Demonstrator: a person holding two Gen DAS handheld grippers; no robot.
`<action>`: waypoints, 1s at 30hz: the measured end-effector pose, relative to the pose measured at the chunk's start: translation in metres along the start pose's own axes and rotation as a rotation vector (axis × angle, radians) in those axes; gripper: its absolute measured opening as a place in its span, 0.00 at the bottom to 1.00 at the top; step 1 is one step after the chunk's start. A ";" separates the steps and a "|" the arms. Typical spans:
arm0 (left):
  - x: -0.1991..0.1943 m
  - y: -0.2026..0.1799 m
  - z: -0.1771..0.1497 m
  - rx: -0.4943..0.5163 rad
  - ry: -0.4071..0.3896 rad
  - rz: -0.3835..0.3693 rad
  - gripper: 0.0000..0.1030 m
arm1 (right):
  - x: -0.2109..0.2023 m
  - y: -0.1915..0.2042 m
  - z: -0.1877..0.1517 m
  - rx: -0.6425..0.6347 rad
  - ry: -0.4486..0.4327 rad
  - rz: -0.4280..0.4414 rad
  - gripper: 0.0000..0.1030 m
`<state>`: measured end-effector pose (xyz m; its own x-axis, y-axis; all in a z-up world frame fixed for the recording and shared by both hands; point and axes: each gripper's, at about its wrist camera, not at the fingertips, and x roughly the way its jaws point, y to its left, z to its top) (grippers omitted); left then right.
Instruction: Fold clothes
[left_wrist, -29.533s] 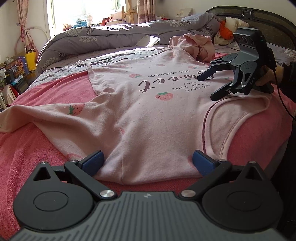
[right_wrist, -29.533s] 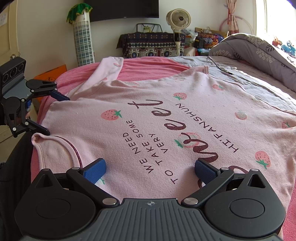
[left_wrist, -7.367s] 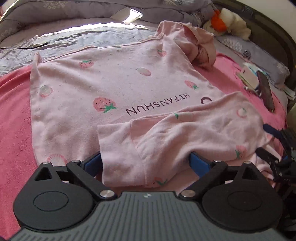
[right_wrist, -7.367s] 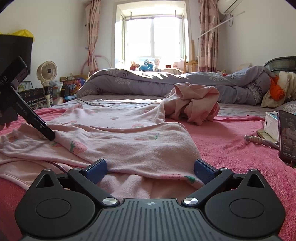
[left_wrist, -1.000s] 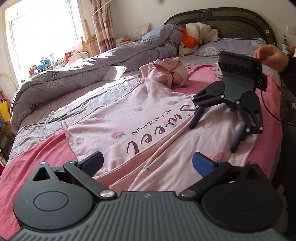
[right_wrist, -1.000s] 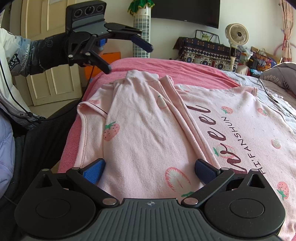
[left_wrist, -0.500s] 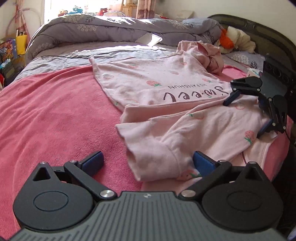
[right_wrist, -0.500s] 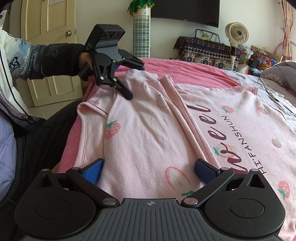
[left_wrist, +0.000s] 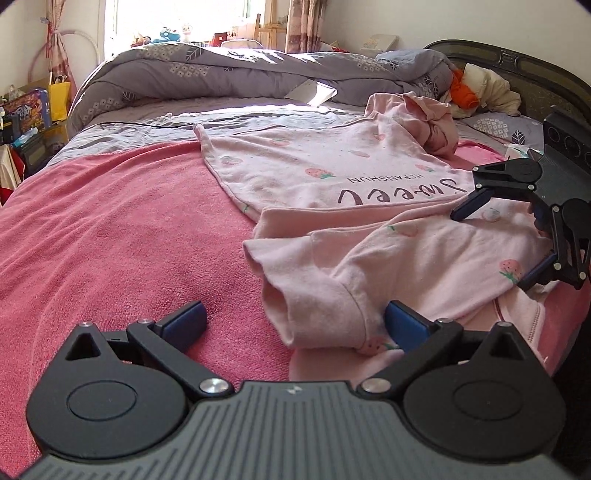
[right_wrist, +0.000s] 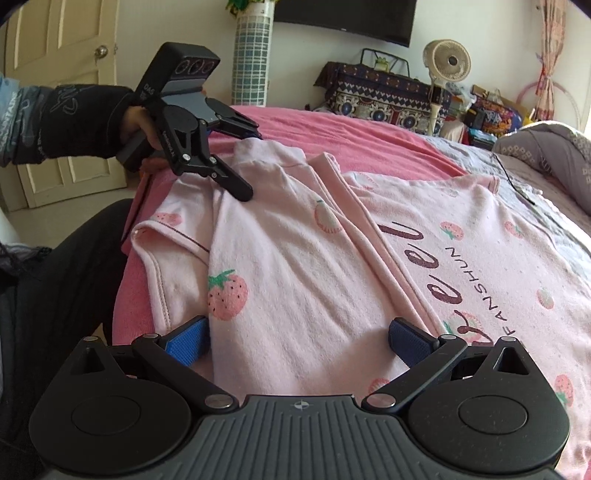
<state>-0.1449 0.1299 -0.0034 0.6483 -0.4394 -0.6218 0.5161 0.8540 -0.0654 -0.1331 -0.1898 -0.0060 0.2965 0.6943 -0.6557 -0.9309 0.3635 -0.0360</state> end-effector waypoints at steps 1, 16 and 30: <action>0.000 0.000 0.000 0.000 -0.002 0.001 1.00 | 0.001 -0.001 0.000 0.021 -0.004 -0.001 1.00; -0.033 0.002 0.026 -0.024 -0.049 0.033 1.00 | -0.069 -0.006 -0.044 0.260 -0.040 -0.263 1.00; 0.016 0.032 0.086 -0.149 -0.065 0.028 1.00 | -0.110 -0.053 -0.045 0.552 -0.233 -0.506 1.00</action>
<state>-0.0696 0.1265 0.0522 0.6986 -0.4275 -0.5738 0.4116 0.8960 -0.1665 -0.1262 -0.3133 0.0344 0.7506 0.4522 -0.4817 -0.4482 0.8842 0.1317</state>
